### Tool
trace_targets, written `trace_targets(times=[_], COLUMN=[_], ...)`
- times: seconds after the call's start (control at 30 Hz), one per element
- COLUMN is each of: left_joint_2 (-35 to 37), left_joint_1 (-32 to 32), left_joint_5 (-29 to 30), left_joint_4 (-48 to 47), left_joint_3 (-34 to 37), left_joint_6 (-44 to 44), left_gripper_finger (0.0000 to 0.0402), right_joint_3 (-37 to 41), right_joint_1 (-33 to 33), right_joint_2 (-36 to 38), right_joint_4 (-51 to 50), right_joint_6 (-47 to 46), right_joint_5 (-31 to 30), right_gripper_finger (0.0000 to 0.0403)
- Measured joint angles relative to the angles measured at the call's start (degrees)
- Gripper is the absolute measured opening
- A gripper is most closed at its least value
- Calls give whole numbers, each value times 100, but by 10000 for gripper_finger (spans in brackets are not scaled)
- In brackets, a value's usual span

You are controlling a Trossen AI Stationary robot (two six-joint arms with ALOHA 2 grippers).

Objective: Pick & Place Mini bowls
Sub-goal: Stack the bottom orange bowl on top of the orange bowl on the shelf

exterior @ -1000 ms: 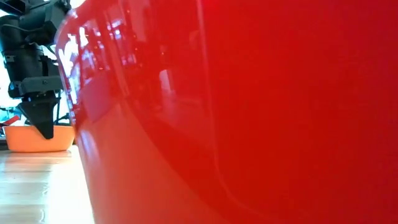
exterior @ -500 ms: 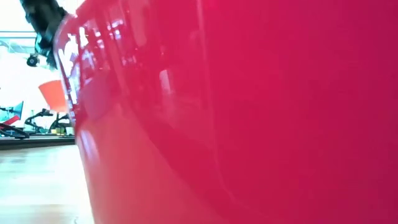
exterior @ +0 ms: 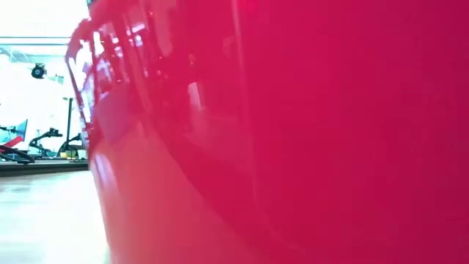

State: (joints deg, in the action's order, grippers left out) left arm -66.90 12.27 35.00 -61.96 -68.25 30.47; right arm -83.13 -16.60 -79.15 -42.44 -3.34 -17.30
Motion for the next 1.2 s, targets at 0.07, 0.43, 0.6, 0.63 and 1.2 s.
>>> trace_targets(times=[0.07,0.43,0.6,0.63,1.2], left_joint_2=[-298,-1551,-1909,-1964,-2336], left_joint_1=[0,33,82,100,440], left_joint_5=[73,1702,2229,2340,2958], left_joint_4=[-6,104,197,207,1130], left_joint_3=[-222,-804,-998,-1035,-1025], left_joint_6=[-504,-2665,-3292,-3415,-5113], left_gripper_finger=[0,0,0,0,0], right_joint_3=[0,0,0,0,2], right_joint_1=[-2,63,181,207,790], right_joint_2=[0,0,0,0,-640], right_joint_4=[48,428,616,631,1665], right_joint_6=[40,491,573,665,2152], right_joint_5=[-249,-1428,-1442,-1440,-1442], right_gripper_finger=[8,8,8,8,101])
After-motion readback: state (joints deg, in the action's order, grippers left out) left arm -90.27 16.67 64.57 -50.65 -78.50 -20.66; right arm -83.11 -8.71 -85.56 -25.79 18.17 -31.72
